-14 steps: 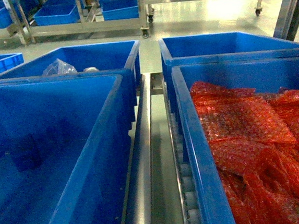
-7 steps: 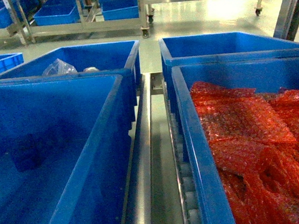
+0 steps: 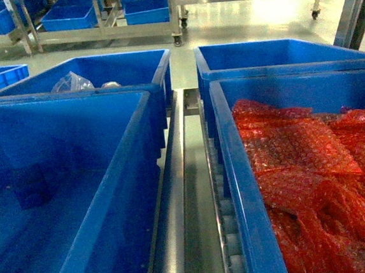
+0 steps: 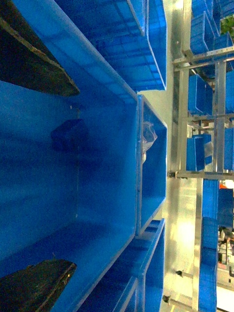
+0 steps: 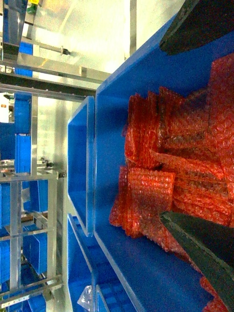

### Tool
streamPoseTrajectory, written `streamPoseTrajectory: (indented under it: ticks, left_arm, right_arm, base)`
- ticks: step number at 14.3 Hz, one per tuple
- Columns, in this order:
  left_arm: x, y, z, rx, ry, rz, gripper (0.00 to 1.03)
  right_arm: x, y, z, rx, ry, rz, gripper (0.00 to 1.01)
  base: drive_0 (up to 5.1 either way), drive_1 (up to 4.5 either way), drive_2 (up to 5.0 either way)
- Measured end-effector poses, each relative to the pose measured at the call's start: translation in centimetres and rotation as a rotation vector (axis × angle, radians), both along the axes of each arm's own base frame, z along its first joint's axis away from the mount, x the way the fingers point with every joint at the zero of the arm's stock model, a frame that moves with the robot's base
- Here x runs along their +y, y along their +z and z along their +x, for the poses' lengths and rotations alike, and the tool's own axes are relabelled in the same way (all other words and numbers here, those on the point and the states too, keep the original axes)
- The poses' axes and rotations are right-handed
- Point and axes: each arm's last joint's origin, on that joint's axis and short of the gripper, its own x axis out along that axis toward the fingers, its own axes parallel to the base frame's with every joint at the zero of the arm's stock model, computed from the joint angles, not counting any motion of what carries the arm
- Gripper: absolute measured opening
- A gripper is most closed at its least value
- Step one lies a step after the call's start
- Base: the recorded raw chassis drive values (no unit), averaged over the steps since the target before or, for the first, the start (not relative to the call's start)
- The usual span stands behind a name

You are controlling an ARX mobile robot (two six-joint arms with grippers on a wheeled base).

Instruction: Pick blue part to blue bin on bottom shelf

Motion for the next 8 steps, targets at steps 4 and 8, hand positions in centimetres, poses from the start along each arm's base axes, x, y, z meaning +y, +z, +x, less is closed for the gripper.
streamPoseTrajectory:
  ticks: [4,8]
  left_arm:
    - [0.00,0.00,0.00,0.000,0.000,0.000,0.98]
    - [0.00,0.00,0.00,0.000,0.000,0.000,0.98]
  right_arm:
    - [0.00,0.00,0.00,0.000,0.000,0.000,0.98]
    - [0.00,0.00,0.00,0.000,0.000,0.000,0.98]
  base:
    - [0.0,0.00,0.0]
    - [0.0,0.00,0.0]
